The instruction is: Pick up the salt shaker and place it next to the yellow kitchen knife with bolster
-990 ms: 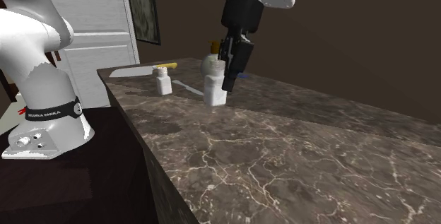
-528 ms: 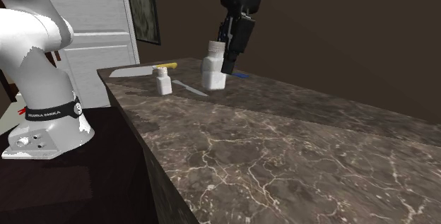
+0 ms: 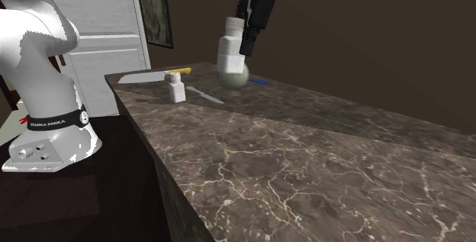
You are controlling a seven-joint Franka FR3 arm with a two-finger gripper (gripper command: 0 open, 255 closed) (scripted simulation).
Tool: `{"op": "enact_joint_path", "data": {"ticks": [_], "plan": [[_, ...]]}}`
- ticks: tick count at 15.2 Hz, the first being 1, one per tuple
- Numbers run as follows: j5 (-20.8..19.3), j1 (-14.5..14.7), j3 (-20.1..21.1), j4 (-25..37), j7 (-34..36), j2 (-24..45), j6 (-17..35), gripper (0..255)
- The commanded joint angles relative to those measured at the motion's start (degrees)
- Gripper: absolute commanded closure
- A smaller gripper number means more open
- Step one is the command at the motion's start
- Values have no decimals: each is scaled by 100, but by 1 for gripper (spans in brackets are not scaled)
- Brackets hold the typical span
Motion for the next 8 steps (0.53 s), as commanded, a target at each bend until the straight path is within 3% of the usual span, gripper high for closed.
{"op": "enact_joint_path", "data": {"ticks": [1,3,8], "plan": [[-4,2,0,118,-21,-34,-152,255],[-5,4,1,199,-33,-46,-245,255],[-63,257,243,-881,514,-977,-171,255]]}}
